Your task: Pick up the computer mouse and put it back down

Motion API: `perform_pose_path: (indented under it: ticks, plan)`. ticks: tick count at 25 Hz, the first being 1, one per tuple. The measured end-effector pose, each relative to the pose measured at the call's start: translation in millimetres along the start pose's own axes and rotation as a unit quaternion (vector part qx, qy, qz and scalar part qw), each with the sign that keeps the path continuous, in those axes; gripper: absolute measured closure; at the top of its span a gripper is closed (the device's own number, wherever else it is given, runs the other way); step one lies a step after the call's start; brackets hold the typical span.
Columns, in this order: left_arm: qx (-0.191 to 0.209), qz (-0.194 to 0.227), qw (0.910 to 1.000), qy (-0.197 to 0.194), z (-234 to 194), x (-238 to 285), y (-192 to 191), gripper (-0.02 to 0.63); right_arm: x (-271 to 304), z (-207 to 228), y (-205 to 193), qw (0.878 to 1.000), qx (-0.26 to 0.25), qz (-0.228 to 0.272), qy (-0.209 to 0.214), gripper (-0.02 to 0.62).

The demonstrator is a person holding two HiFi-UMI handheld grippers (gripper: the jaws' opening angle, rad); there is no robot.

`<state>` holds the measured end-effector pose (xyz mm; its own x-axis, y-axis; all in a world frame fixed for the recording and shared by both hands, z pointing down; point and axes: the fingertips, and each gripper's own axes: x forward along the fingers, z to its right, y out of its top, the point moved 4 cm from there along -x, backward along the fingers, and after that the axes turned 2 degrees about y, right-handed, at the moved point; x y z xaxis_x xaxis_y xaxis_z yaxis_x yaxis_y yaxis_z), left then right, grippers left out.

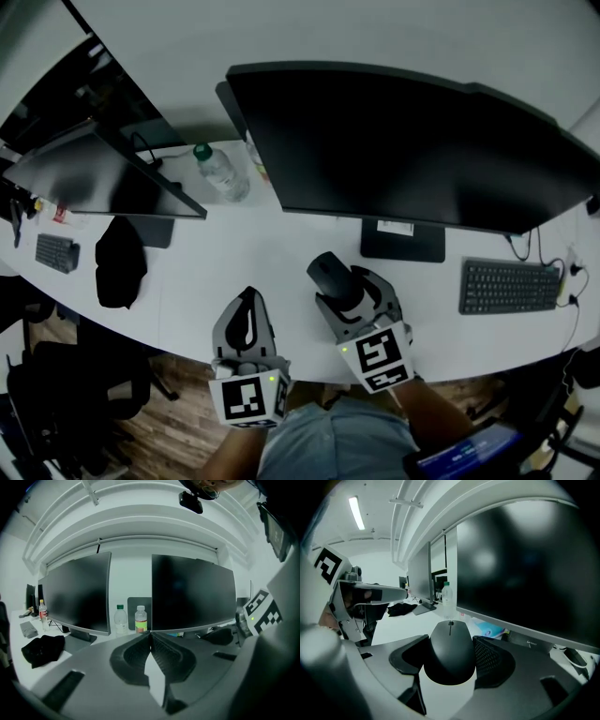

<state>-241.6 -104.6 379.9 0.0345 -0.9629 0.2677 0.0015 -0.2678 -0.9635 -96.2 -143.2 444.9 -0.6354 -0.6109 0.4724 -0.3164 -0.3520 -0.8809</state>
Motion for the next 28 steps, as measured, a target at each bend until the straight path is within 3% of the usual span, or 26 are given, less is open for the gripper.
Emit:
perform_pose_path:
  ticks: [28]
  plan:
    - [-0.018,-0.074,0.9971,0.003,-25.3,14.0,-74.8,0.598,53.0,-19.0,-100.8,0.994,0.014,-0.103,0.015,0.293]
